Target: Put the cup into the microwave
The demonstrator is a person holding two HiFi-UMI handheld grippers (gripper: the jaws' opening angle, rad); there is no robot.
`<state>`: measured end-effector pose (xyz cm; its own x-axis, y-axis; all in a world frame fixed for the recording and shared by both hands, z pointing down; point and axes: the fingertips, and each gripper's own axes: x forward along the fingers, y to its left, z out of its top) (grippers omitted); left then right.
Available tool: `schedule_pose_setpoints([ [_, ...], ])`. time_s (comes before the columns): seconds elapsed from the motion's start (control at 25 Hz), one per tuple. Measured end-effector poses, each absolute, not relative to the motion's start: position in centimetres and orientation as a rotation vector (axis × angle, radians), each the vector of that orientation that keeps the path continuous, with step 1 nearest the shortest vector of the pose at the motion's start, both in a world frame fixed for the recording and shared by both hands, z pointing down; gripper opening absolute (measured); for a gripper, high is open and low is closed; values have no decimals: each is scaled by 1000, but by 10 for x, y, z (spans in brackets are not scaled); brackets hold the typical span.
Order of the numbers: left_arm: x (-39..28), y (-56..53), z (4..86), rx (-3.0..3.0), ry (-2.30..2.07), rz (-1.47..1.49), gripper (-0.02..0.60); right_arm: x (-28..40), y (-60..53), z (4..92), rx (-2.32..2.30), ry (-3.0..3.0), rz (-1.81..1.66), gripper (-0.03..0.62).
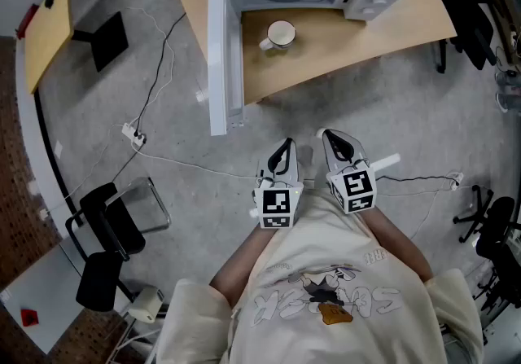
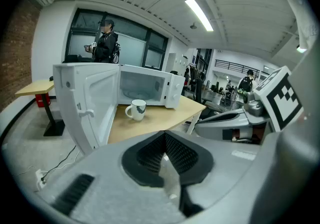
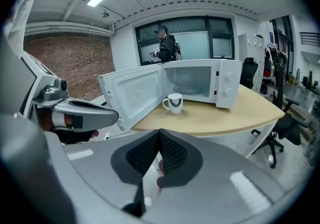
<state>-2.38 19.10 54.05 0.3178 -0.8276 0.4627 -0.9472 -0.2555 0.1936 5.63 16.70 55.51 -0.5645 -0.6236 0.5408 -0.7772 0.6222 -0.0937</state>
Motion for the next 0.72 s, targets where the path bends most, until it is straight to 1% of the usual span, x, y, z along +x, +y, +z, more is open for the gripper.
schedule_pose_setpoints([
  [0.24, -13, 226, 510, 2157, -1576, 369, 3, 58, 200, 525, 1063, -2412, 426, 5],
  [0.36, -2, 232, 507, 2155, -1583, 370, 3, 63, 206, 513, 1052, -2442, 388, 5],
  [0.52, 10, 235, 503, 2151, -1641, 362, 3, 78, 208, 511, 1027, -2506, 450, 6],
  [0.6, 12, 233, 501, 2125, -1683, 343, 3, 86, 208, 509, 1005, -2526, 484, 111],
  [0.68, 13, 228, 502, 2092, -1713, 336, 40, 93, 205, 506, 983, -2536, 452, 110],
  [0.72, 15, 225, 502, 2077, -1727, 335, 40, 96, 204, 504, 968, -2541, 427, 109],
])
